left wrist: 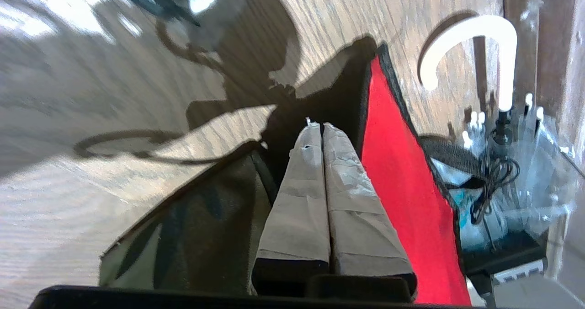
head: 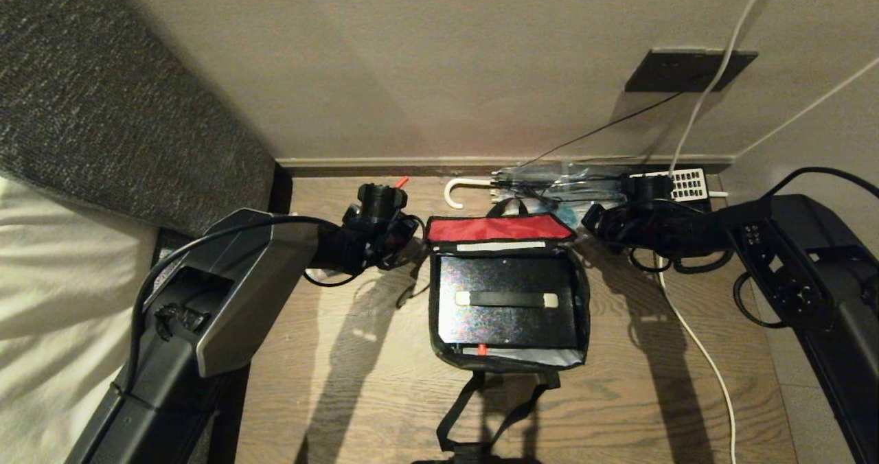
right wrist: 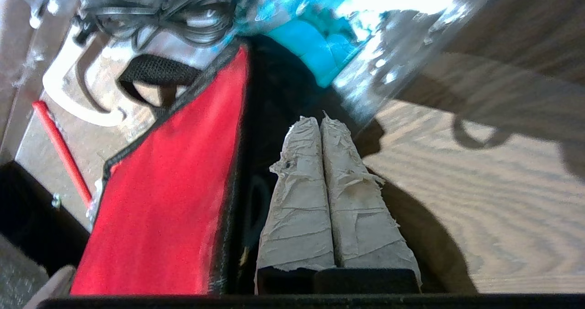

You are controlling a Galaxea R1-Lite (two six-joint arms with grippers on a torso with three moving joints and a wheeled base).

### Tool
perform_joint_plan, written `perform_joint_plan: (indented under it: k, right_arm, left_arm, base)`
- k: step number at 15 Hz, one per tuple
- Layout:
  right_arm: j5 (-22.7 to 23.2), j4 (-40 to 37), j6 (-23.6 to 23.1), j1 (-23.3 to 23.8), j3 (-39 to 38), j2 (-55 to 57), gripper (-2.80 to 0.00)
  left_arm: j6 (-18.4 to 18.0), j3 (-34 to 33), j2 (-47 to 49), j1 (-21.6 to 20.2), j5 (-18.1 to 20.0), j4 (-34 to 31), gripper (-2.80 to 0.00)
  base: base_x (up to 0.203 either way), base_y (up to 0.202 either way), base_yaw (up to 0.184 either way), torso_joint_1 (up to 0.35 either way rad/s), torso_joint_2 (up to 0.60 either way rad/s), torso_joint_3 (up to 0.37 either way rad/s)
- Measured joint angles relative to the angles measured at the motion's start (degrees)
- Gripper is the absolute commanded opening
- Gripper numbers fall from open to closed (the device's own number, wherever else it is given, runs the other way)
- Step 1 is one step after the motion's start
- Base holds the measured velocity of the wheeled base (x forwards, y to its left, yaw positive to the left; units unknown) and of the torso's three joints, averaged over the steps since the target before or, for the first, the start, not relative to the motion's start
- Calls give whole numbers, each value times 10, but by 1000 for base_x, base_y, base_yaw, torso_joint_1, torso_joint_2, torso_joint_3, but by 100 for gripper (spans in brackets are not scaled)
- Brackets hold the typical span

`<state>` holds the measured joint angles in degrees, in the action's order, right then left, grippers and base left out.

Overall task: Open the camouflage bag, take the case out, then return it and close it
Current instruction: Close the top of the storage box

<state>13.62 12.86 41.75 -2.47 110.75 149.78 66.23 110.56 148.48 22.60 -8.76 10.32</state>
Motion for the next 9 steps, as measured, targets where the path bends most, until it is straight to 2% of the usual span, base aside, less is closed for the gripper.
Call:
perform_joint_plan:
  k: [9]
  right_arm:
    - [1, 12, 6, -14, 1, -6, -280]
  left_arm:
    - [1, 0, -9, 44, 2, 36, -280]
  base:
    - [0, 0, 0, 0, 0, 0]
